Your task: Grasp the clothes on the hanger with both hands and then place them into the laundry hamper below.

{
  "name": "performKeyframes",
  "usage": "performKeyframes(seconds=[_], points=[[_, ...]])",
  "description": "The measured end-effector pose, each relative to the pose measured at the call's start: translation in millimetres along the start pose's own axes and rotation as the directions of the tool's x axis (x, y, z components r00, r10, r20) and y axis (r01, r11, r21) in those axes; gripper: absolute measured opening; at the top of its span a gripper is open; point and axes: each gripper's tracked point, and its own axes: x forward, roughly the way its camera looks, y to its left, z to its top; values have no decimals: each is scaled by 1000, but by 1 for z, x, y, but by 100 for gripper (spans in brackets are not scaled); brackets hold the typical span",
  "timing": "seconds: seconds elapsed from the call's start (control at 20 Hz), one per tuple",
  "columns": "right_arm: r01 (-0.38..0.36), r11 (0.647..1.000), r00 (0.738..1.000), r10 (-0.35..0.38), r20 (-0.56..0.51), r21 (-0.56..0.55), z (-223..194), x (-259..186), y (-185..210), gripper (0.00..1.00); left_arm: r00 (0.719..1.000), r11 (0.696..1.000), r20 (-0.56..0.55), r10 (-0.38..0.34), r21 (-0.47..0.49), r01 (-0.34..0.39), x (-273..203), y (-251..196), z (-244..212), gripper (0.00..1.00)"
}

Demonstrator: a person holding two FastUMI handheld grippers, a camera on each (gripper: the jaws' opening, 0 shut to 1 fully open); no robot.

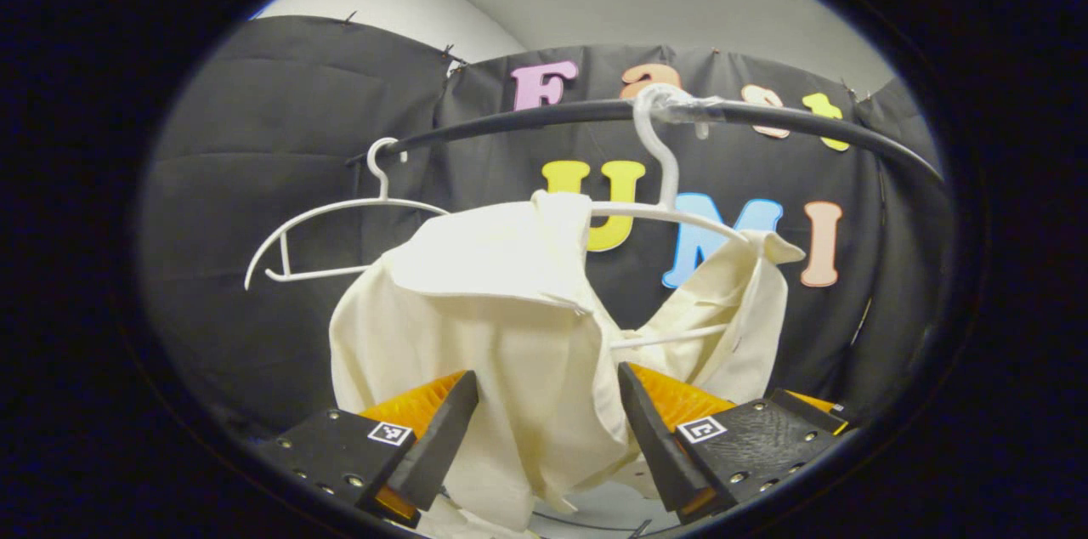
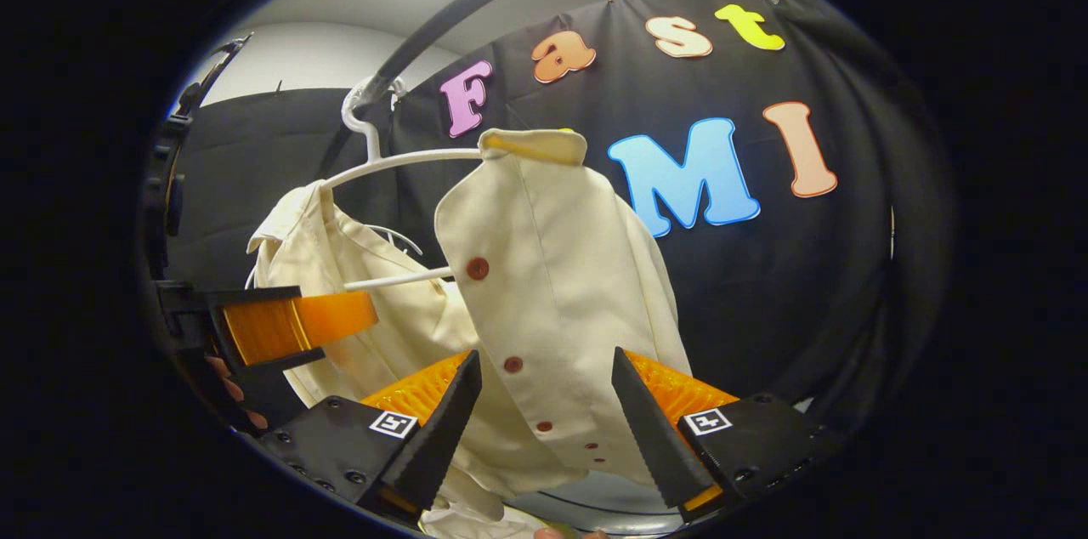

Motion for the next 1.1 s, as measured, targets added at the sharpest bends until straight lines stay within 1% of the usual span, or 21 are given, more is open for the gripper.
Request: performKeyframes(seconds=[0.05,0.2,0.25,0.4,0.45,0.5,0.55,0.65,0.9,1.0,1.05,1.1], points=[[-2,1000,1000,2,-9,3,-4,2,-1,98,1000,1000,8,25,6,-25,3,3,0,96],[-4,1000,1000,5,-22,13,-12,9,-6,98,998,997,10,59,40,-59,11,7,-2,66],[-6,1000,1000,7,-18,14,-11,12,-6,98,995,994,11,99,51,-99,11,15,-1,56],[-23,999,1000,23,-8,25,-7,21,0,98,998,998,-3,65,23,-65,12,14,-8,27],[-30,999,1000,30,-3,29,-5,24,4,98,998,997,8,69,17,-69,8,21,-6,17],[-33,999,999,33,2,29,-3,28,6,98,999,999,15,47,9,-47,10,19,-5,7],[-25,999,1000,25,10,26,-1,33,7,98,999,999,16,33,4,-33,10,19,-7,2],[2,1000,999,-3,34,19,5,43,6,98,1000,1000,18,20,16,-20,4,21,-6,2],[55,998,995,-55,80,2,18,70,3,98,999,1000,22,31,-1,-31,2,19,-4,1],[97,995,991,-94,96,-31,19,73,-3,98,999,999,27,39,-1,-39,2,20,-3,0],[118,992,988,-113,105,-44,22,72,-8,92,999,999,30,44,-4,-44,0,21,-2,1],[130,990,986,-124,115,-50,23,69,-10,91,998,999,35,47,-9,-47,-2,22,-1,0]])
